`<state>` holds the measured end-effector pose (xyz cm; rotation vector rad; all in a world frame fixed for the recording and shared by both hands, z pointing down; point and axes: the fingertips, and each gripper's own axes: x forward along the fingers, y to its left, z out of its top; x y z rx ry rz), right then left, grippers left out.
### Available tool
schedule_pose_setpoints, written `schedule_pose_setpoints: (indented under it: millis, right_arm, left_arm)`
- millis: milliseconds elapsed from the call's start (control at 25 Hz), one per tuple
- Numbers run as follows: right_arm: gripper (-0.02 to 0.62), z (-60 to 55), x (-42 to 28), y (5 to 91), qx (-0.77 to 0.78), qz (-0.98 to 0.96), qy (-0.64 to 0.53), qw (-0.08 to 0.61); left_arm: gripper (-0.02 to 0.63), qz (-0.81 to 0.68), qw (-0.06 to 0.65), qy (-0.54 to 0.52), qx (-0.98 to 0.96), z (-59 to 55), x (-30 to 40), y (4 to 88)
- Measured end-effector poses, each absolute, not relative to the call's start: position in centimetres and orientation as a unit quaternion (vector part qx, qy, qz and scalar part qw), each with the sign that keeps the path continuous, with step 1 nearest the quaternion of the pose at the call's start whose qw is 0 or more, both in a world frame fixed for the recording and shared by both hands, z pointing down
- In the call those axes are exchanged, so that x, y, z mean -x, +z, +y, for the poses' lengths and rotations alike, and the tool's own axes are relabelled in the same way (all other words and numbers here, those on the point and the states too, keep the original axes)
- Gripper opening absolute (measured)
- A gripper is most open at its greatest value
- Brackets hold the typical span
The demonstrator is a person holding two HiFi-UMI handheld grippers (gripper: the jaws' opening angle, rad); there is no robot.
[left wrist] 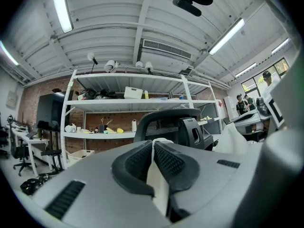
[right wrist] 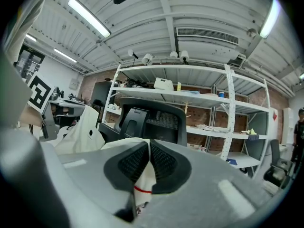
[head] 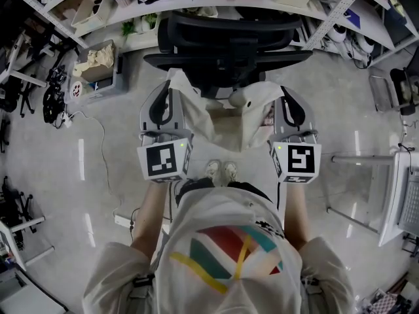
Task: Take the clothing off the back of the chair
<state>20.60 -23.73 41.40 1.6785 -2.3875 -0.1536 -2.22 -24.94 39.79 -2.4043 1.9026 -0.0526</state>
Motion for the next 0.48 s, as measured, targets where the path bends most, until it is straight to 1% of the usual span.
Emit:
schedule_pose_setpoints:
  millis: [480]
  right_arm:
    - [0.007,-23.27,-20.67,41.21,-0.577,-0.807,-0.058,0.112]
  left_arm:
    - [0.020,0.618,0.038,-0.016,0.785,-24.23,2.50,39.59]
